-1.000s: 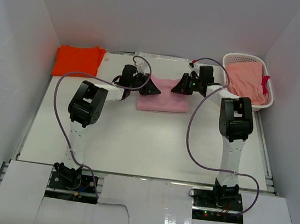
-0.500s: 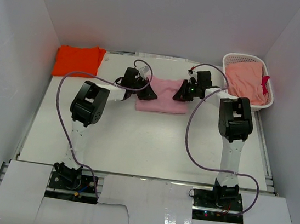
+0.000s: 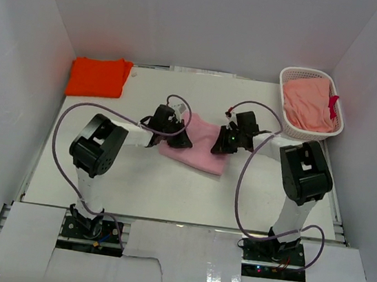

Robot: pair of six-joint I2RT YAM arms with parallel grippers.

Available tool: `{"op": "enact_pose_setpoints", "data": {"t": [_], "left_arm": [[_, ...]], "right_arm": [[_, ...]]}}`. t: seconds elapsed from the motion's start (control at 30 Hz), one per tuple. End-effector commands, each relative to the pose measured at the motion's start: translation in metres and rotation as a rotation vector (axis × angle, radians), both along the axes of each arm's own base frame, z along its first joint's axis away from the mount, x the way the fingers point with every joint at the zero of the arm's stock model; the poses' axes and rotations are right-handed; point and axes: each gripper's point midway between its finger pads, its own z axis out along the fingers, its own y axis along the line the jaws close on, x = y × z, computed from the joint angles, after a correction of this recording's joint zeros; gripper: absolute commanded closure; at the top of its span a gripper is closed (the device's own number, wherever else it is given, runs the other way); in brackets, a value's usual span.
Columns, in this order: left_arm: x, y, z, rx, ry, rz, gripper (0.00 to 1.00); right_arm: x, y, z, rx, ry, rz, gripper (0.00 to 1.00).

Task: Fold and stack the t-shirts
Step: Smooth out wrinkles on the folded tshirt

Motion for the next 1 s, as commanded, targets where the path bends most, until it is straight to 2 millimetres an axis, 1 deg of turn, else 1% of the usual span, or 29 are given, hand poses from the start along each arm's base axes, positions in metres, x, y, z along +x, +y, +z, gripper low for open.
{"op": "enact_pose_setpoints", "data": {"t": [0.0,0.03,0.07,0.1,0.13,0.17,0.2,0.23,0.27,0.3,0.33,0.37,0.4,0.43,0.47,0.5,0.57,0.77,0.93,0.97], "left_arm": [[-0.054,0.017,-0.020,0.097,0.100,0.022,1.00],[-0.064,0.014,-0.010,0.082,0.089,0.021,1.00],[-0.081,0.020,-0.018,0.097,0.119,0.021,1.00],[-0.094,0.016,-0.015,0.098,0.116,0.004,1.00],[-0.099,0.018,-0.013,0.112,0.103,0.019,1.00],[-0.104,0.017,0.000,0.099,0.081,0.024,1.00],[-0.119,0.017,-0.002,0.112,0.089,0.013,1.00],[-0.125,0.018,0.001,0.117,0.093,0.016,1.00],[-0.129,0.018,0.012,0.101,0.079,0.030,1.00],[-0.141,0.019,0.009,0.109,0.094,0.021,1.00],[-0.146,0.021,0.010,0.109,0.101,0.026,1.00],[-0.150,0.020,0.018,0.089,0.094,0.036,1.00],[-0.154,0.019,0.021,0.080,0.092,0.035,1.00],[-0.163,0.025,0.015,0.099,0.121,0.040,1.00],[-0.164,0.026,0.021,0.088,0.105,0.049,1.00],[-0.167,0.027,0.021,0.089,0.109,0.053,1.00],[-0.166,0.029,0.024,0.092,0.095,0.060,1.00],[-0.157,0.023,0.031,0.097,0.073,0.051,1.00],[-0.159,0.021,0.023,0.109,0.095,0.040,1.00],[-0.162,0.022,0.017,0.118,0.109,0.040,1.00]], "right_arm": [[-0.057,-0.030,-0.037,-0.143,0.126,-0.008,0.92],[-0.062,-0.027,-0.028,-0.132,0.106,-0.005,0.92],[-0.070,-0.028,-0.026,-0.131,0.106,0.000,0.92],[-0.084,-0.032,-0.025,-0.131,0.108,0.005,0.92],[-0.091,-0.032,-0.024,-0.133,0.111,0.005,0.92],[-0.101,-0.031,-0.023,-0.134,0.110,0.018,0.92],[-0.105,-0.031,-0.015,-0.126,0.089,0.017,0.92],[-0.121,-0.035,-0.022,-0.147,0.112,0.025,0.92],[-0.127,-0.036,-0.020,-0.139,0.114,0.024,0.92],[-0.131,-0.035,-0.013,-0.124,0.097,0.025,0.92],[-0.140,-0.038,-0.016,-0.132,0.112,0.027,0.92],[-0.144,-0.038,-0.015,-0.127,0.116,0.027,0.92],[-0.147,-0.038,-0.011,-0.119,0.106,0.026,0.92],[-0.151,-0.039,-0.011,-0.120,0.109,0.030,0.92],[-0.154,-0.040,-0.011,-0.122,0.112,0.033,0.92],[-0.153,-0.040,-0.008,-0.120,0.101,0.030,0.92],[-0.154,-0.041,-0.005,-0.118,0.091,0.036,0.92],[-0.145,-0.037,0.004,-0.118,0.066,0.045,0.92],[-0.137,-0.034,0.004,-0.128,0.057,0.057,0.92],[-0.135,-0.033,0.005,-0.126,0.053,0.060,0.92]]}}
